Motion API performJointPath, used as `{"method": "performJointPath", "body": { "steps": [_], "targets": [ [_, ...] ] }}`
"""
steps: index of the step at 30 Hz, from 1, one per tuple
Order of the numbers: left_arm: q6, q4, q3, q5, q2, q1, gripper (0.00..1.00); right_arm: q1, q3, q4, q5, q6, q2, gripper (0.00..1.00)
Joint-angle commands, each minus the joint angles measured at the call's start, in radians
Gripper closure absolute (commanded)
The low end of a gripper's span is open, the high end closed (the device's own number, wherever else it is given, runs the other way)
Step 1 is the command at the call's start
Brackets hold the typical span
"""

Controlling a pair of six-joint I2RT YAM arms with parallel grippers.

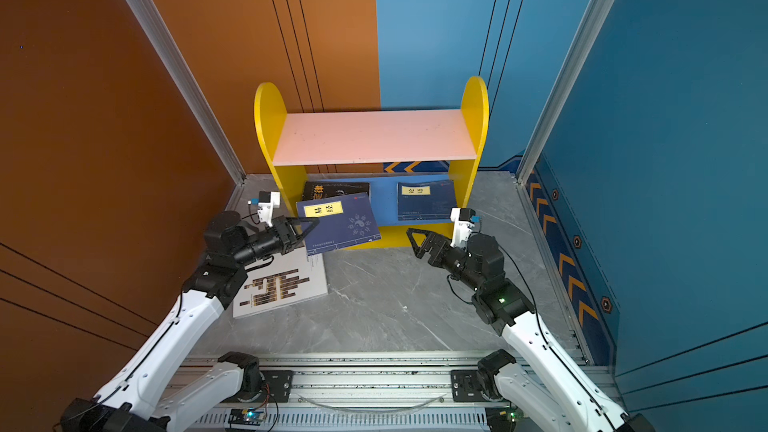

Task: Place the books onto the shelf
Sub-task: 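Lift the dark-blue book with both grippers and carry it toward the blue shelf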

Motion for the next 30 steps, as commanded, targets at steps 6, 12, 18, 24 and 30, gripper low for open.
{"method": "performJointPath", "body": {
  "steps": [6,12,18,24,30],
  "targets": [
    [-0.047,0.207,-0.010,-0.055,0.057,-0.042,0.93,-0.005,-0.024,0.265,-0.221,0.140,0.155,0.05],
    [-0.062,0.277,-0.001,-0.048,0.111,-0.067,0.93,0.010,-0.026,0.396,-0.293,0.214,0.248,0.13],
    [-0.080,0.323,0.016,-0.031,0.161,-0.090,0.93,0.021,-0.023,0.433,-0.290,0.228,0.273,0.20],
    [-0.141,0.432,0.019,-0.014,0.215,-0.109,0.93,0.027,-0.020,0.458,-0.288,0.235,0.294,0.28],
    [-0.157,0.448,0.030,0.002,0.246,-0.133,0.94,0.029,-0.008,0.516,-0.285,0.267,0.343,0.36]
  ]
}}
